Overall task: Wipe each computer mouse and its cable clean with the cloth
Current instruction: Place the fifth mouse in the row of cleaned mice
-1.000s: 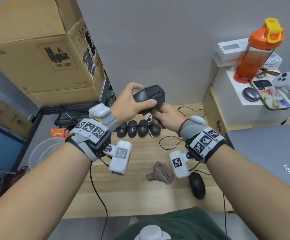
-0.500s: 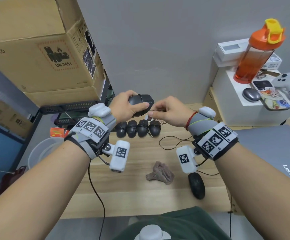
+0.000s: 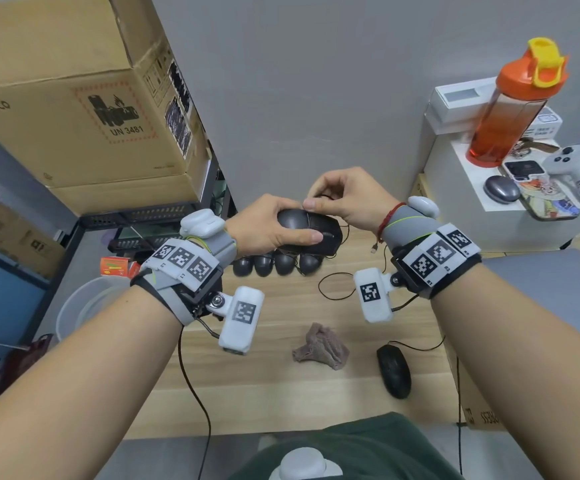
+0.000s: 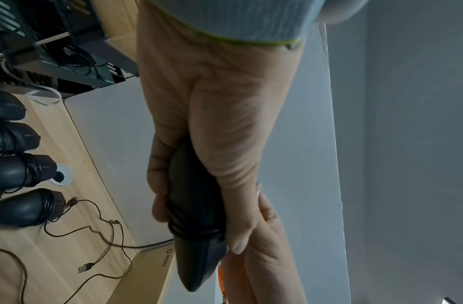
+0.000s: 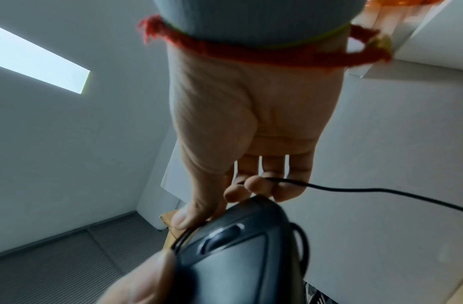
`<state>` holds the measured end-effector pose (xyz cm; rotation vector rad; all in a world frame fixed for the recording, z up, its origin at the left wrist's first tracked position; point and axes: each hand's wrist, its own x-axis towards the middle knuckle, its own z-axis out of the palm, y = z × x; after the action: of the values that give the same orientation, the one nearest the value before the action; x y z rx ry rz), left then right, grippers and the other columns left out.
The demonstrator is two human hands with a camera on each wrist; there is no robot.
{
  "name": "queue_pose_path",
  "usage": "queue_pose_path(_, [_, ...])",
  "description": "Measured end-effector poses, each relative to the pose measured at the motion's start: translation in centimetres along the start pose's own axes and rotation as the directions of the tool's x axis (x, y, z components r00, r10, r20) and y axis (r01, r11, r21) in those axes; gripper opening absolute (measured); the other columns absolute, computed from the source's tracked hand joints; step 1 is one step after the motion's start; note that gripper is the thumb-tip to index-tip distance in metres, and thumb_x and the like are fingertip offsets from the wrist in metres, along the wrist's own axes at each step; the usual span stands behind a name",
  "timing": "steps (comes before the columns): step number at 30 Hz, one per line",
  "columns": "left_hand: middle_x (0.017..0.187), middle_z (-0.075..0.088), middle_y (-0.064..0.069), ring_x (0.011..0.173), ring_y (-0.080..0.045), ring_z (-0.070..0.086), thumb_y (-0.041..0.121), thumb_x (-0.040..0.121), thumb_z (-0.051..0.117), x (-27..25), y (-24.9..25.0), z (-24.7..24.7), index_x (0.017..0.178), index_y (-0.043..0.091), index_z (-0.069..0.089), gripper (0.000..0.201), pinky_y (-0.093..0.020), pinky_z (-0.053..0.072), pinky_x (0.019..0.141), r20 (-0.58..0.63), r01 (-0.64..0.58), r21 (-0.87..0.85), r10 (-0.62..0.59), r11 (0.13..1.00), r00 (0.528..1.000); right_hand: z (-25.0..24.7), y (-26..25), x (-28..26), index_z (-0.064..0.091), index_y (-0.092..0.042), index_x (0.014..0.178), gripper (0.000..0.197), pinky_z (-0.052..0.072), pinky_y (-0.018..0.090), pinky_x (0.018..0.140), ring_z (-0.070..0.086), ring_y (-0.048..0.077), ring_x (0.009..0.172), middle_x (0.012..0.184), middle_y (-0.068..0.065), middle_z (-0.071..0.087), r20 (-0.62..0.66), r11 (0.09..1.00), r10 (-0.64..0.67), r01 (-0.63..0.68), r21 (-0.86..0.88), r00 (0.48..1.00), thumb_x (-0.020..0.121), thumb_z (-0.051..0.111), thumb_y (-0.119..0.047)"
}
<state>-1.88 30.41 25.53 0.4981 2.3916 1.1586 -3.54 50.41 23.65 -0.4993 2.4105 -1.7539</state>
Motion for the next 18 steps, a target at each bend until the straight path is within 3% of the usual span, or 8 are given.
queue_pose_path(2, [0.082,0.074,-0.008,0.066,-0.017,0.062,0.043,0.080,0.084,-0.2,0.3,-0.1,0.105,0.026,0.074,0.033,-0.042,0.054,0.062,-0.010,-0.019,-0.017,0.019,1.000,1.000,-0.1,0.6,0.0,0.066,-0.018,0.076,0.014,0.040,0.020,0.058,0.050,0.011,0.061,0.068,0.001,0.061,-0.027,0.998,0.046,-0.045,0.039,0.999,0.086,0.074,-0.022])
queue_pose_path(4, [0.085,0.073,-0.002,0.070,-0.011,0.063,0.031,0.084,0.083,-0.2,0.5,-0.1,0.109,0.021,0.072,0.029,-0.031,0.052,0.068,-0.053,-0.045,-0.067,0.042,0.997,0.998,-0.1,1.5,-0.1,0.064,-0.017,0.076,0.017,0.042,0.025,0.060,0.051,0.016,0.066,0.072,0.007,0.060,-0.055,0.992,0.091,-0.085,0.096,0.994,0.092,0.068,-0.024])
queue_pose_path(7, [0.098,0.071,0.001,0.080,-0.004,0.065,0.022,0.084,0.082,0.2,0.7,0.0,0.118,0.015,0.066,0.038,-0.020,0.053,0.076,-0.154,-0.077,-0.176,0.050,0.981,0.987,0.3,2.7,-0.7,0.067,-0.010,0.083,0.009,0.045,0.027,0.066,0.054,0.012,0.068,0.075,0.004,0.061,-0.064,0.985,0.123,-0.114,0.131,0.990,0.091,0.067,-0.014])
queue_pose_path(10, [0.115,0.066,0.003,0.085,0.003,0.068,0.018,0.086,0.080,0.5,0.9,0.3,0.133,0.014,0.055,0.054,-0.014,0.053,0.075,-0.248,-0.130,-0.275,0.060,0.953,0.967,1.5,2.8,-1.2,0.065,-0.014,0.073,0.015,0.041,0.024,0.057,0.049,0.011,0.054,0.059,0.000,0.057,-0.066,0.989,0.145,-0.143,0.045,0.987,0.085,0.059,-0.019])
queue_pose_path(12, [0.113,0.067,0.002,0.085,0.000,0.069,0.015,0.088,0.079,0.6,1.3,0.3,0.132,0.012,0.059,0.049,-0.019,0.055,0.076,-0.309,-0.175,-0.317,0.073,0.932,0.948,2.5,2.8,-1.2,0.065,-0.016,0.074,0.025,0.039,0.025,0.056,0.046,0.016,0.054,0.054,-0.005,0.055,-0.050,0.989,0.137,-0.134,0.056,0.989,0.096,0.054,-0.024])
queue_pose_path(14, [0.105,0.072,-0.002,0.089,-0.011,0.069,0.018,0.085,0.081,1.1,1.1,0.1,0.120,0.015,0.068,0.037,-0.033,0.059,0.079,-0.395,-0.222,-0.366,0.065,0.904,0.916,3.4,2.8,-1.3,0.067,-0.018,0.082,0.030,0.039,0.026,0.055,0.045,0.016,0.053,0.051,-0.010,0.054,-0.002,0.993,0.112,-0.112,0.033,0.994,0.103,0.048,-0.027])
queue_pose_path(18, [0.099,0.073,-0.004,0.082,-0.017,0.067,0.034,0.075,0.087,2.2,-0.2,-0.8,0.109,0.022,0.072,0.040,-0.038,0.060,0.074,-0.508,-0.182,-0.312,-0.002,0.932,0.861,3.7,2.6,-1.6,0.075,-0.022,0.094,0.025,0.032,0.019,0.053,0.038,0.003,0.049,0.053,-0.011,0.043,0.031,0.979,0.081,-0.073,-0.192,0.996,0.100,0.053,-0.034])
